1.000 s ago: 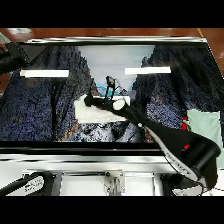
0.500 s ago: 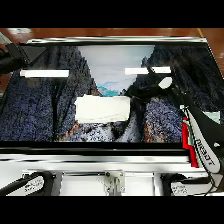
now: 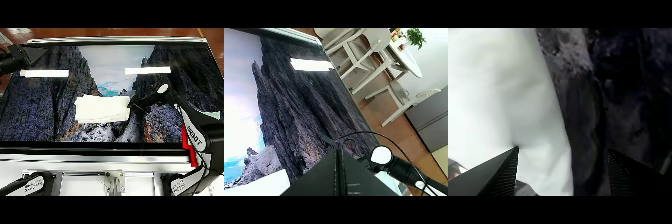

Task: Fold the shirts.

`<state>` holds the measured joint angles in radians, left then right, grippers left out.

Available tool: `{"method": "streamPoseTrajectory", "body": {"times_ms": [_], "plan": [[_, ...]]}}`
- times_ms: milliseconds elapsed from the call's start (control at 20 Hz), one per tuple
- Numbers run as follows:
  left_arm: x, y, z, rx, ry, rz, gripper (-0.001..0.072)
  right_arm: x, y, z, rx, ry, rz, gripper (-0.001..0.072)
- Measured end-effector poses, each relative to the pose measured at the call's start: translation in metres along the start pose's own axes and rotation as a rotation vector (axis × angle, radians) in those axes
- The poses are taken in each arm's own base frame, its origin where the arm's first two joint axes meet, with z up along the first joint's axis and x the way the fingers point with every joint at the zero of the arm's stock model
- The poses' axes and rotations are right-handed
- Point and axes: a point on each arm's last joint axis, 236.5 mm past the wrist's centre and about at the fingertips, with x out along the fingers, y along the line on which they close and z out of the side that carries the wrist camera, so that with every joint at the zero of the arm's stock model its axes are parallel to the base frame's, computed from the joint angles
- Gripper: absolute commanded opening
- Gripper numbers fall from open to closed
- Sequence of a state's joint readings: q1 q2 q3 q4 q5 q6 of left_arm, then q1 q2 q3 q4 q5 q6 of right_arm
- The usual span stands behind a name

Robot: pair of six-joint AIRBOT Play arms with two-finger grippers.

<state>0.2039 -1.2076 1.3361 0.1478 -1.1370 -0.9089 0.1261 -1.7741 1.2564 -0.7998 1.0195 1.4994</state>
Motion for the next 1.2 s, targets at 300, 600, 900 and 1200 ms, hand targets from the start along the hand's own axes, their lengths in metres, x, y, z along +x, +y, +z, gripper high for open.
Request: {"method": "streamPoseTrajectory", "body": {"times_ms": [300, 600, 900, 1200], "plan": [[0.011, -0.012, -0.01, 0.004, 0.029, -0.03, 0.0033, 0.013, 0.01, -0.002, 0.008, 0.022, 0.071, 0.0112], [0.015, -0.016, -0.014, 0.006, 0.039, -0.04, 0.0033, -0.008, 0.045, 0.012, -0.032, -0.03, 0.217, 0.0059], [0.015, -0.017, -0.014, 0.005, 0.042, -0.043, 0.0033, -0.158, 0.084, 0.047, -0.225, -0.243, 0.321, 0.0059], [0.015, -0.022, -0.02, 0.003, 0.067, -0.062, 0.0033, -0.349, 0.008, 0.056, -0.064, -0.59, 0.218, 0.0059]]}}
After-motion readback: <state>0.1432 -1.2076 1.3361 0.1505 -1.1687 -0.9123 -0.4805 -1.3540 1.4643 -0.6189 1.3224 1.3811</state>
